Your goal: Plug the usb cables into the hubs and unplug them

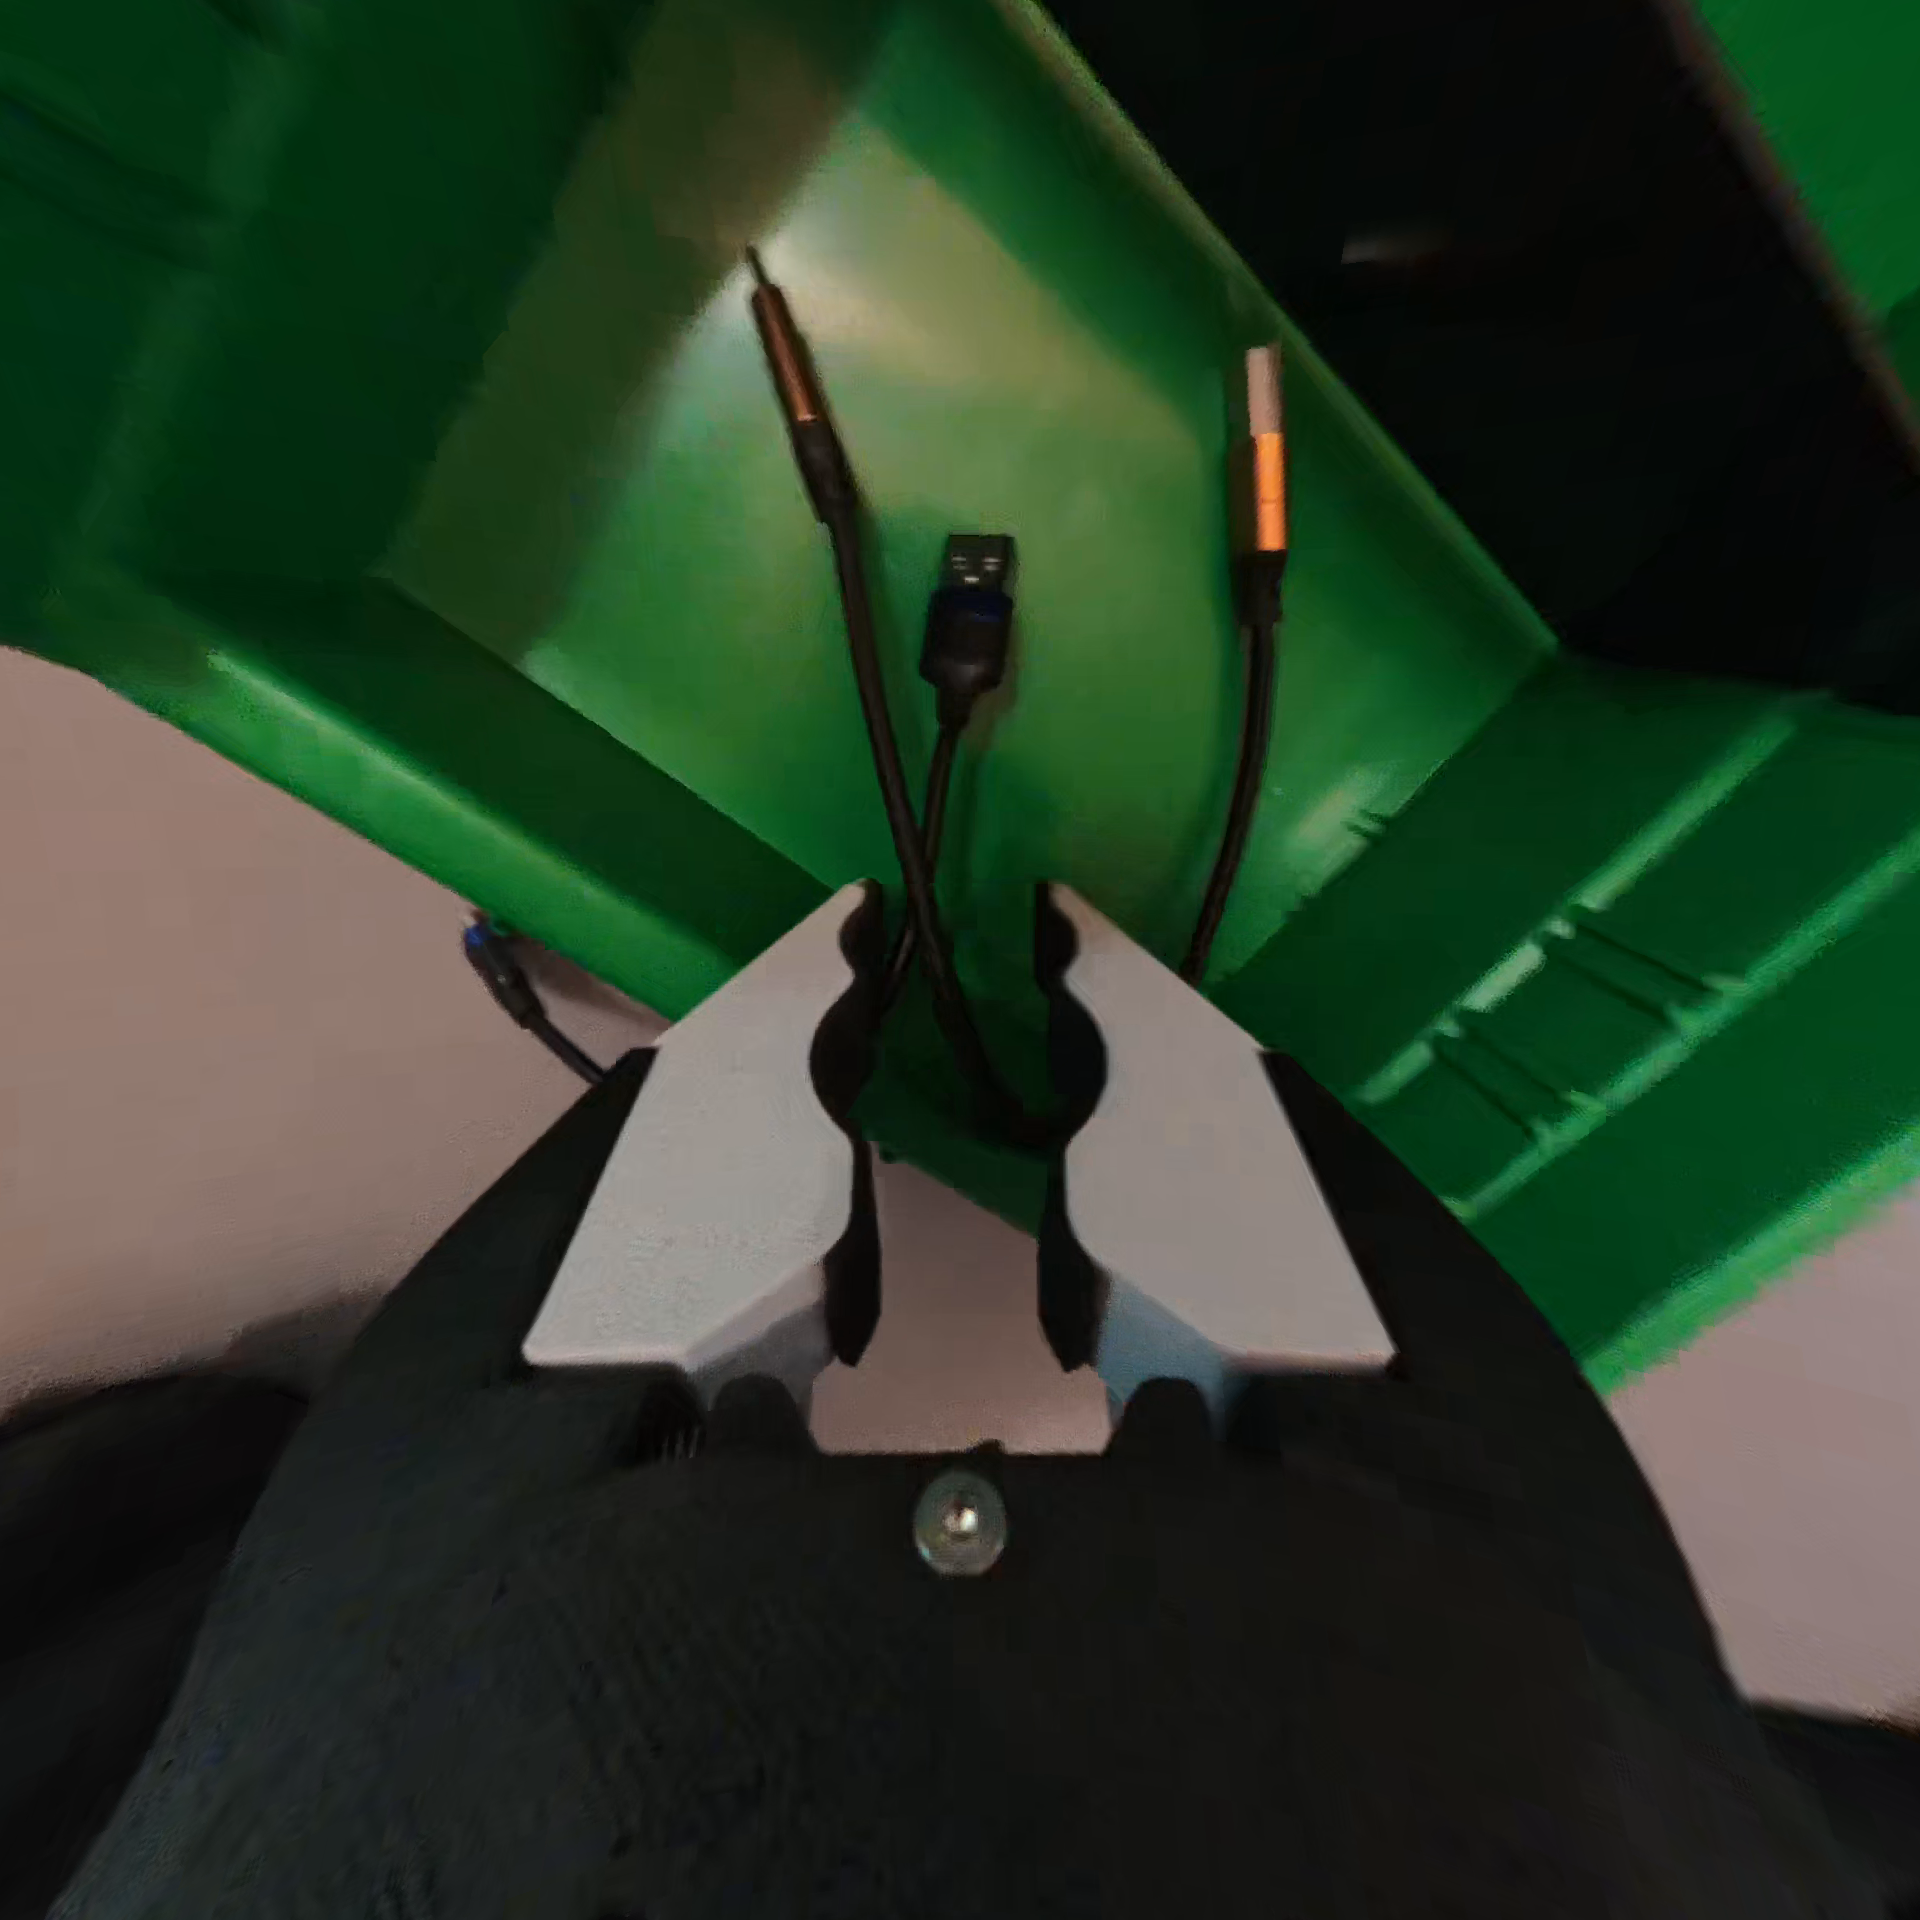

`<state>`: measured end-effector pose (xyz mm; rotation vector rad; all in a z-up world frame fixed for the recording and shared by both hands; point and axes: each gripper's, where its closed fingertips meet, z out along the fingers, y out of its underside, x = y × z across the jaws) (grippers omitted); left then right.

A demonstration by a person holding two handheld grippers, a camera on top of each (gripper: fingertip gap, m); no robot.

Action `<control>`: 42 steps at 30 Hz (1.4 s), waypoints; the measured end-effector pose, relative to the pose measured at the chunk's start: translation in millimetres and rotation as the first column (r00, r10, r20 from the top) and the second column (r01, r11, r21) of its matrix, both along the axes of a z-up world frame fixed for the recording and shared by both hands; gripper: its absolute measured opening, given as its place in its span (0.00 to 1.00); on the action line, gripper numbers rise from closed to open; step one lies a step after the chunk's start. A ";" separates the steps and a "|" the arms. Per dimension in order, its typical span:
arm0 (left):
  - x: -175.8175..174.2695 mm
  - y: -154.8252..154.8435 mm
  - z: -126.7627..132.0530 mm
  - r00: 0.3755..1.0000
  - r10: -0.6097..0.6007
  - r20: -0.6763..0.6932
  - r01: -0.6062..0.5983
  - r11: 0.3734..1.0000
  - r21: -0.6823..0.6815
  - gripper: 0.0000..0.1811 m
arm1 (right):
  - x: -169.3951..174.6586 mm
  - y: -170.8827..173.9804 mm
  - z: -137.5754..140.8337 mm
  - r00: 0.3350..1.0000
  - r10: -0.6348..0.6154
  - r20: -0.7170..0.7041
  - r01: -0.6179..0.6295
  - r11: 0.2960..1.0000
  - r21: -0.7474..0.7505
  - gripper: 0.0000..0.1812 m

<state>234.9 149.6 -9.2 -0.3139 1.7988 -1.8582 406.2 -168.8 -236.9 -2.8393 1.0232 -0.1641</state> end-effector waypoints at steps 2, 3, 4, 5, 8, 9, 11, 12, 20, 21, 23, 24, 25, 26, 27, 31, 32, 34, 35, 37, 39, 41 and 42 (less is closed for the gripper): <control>0.0 -0.1 0.3 1.000 0.001 0.001 -0.001 1.000 0.000 0.29 | -7.5 10.9 -4.8 0.997 0.029 -0.077 -0.023 0.997 0.076 0.03; -0.2 -0.2 0.1 1.000 -0.002 0.001 0.002 1.000 0.000 0.29 | -8.2 15.5 -4.3 0.995 0.048 -0.091 -0.038 0.994 0.104 0.00; -0.3 -0.4 -0.2 1.000 -0.004 0.000 0.004 1.000 0.000 0.29 | -8.0 20.2 -1.9 0.993 0.064 -0.095 -0.051 0.990 0.134 0.00; 0.4 -0.1 -0.4 1.000 -0.002 -0.001 0.002 1.000 -0.001 0.29 | -2.3 21.8 2.1 0.996 0.071 -0.055 -0.063 0.988 0.137 0.00; 0.9 -0.7 -1.2 1.000 -0.006 -0.005 0.006 1.000 -0.004 0.29 | 28.6 31.4 28.6 0.982 0.075 0.173 -0.105 0.979 0.173 0.00; 1.3 -1.0 -1.4 1.000 -0.005 -0.005 0.005 1.000 -0.004 0.29 | 36.4 39.2 39.5 0.965 0.090 0.246 -0.143 0.968 0.206 0.00; 1.2 -2.3 -2.0 1.000 -0.009 -0.006 0.009 1.000 -0.001 0.29 | 49.2 49.1 57.8 0.907 0.145 0.395 -0.240 0.950 0.201 0.00; 1.0 -2.9 -2.0 1.000 -0.011 -0.005 0.011 1.000 -0.001 0.29 | 55.5 49.0 64.3 0.874 0.165 0.457 -0.265 0.950 0.163 0.00; -1.3 -7.1 -2.4 1.000 -0.031 -0.005 0.031 1.000 0.005 0.29 | 82.0 48.4 79.0 0.626 0.433 0.648 -0.403 0.892 -0.206 0.00; -1.6 -7.8 -2.4 0.999 -0.034 -0.006 0.034 0.999 0.004 0.29 | 77.1 45.3 67.1 0.664 0.456 0.593 -0.415 0.884 -0.216 0.00; -1.6 -8.7 -3.4 0.999 -0.037 -0.007 0.037 0.999 0.009 0.29 | 59.0 46.1 48.1 0.738 0.471 0.484 -0.462 0.875 -0.148 0.00; -1.5 -8.8 -3.9 0.999 -0.037 -0.008 0.037 0.999 0.012 0.29 | 56.4 44.8 48.2 0.745 0.468 0.475 -0.462 0.876 -0.140 0.00; -1.4 -8.8 -4.0 0.999 -0.036 -0.008 0.037 0.999 0.012 0.29 | 51.3 41.8 47.1 0.765 0.462 0.448 -0.455 0.881 -0.131 0.00; -1.5 -8.7 -3.8 0.999 -0.038 -0.008 0.038 0.999 0.011 0.29 | 45.4 40.0 46.1 0.776 0.468 0.423 -0.462 0.878 -0.126 0.00; -1.7 -8.9 -3.6 0.999 -0.040 -0.008 0.040 0.999 0.008 0.29 | 41.8 38.9 46.2 0.777 0.474 0.414 -0.466 0.876 -0.126 0.01; -1.9 -10.7 -4.6 0.999 -0.046 -0.010 0.046 0.999 0.012 0.29 | 49.5 14.5 53.2 0.802 0.414 0.431 -0.345 0.910 -0.231 0.19; -1.8 -11.3 -4.9 0.999 -0.046 -0.011 0.046 0.999 0.014 0.29 | 53.9 9.2 58.9 0.792 0.403 0.459 -0.311 0.913 -0.265 0.29; -1.4 -12.6 -5.8 0.999 -0.048 -0.014 0.048 0.999 0.016 0.29 | 53.5 14.2 69.7 0.775 0.375 0.508 -0.300 0.927 -0.226 0.35; -1.1 -13.0 -6.3 0.999 -0.048 -0.016 0.049 0.999 0.017 0.29 | 51.4 21.6 76.7 0.763 0.361 0.536 -0.314 0.932 -0.181 0.40; 0.5 -13.1 -6.6 0.999 -0.042 -0.018 0.042 0.999 0.016 0.29 | 48.6 41.3 99.9 0.720 0.307 0.622 -0.342 0.937 -0.067 0.43; 0.5 -14.2 -6.3 0.999 -0.045 -0.016 0.045 0.999 0.012 0.29 | 36.0 74.1 128.8 0.685 0.233 0.690 -0.427 0.896 0.121 0.46; 0.6 -15.6 -3.9 0.999 -0.046 -0.005 0.046 0.999 0.000 0.29 | 12.8 110.2 154.4 0.662 0.207 0.720 -0.559 0.777 0.289 0.48; -0.5 -17.3 -1.7 0.998 -0.056 0.001 0.056 0.998 -0.012 0.29 | -1.6 129.9 165.6 0.645 0.211 0.735 -0.629 0.692 0.353 0.49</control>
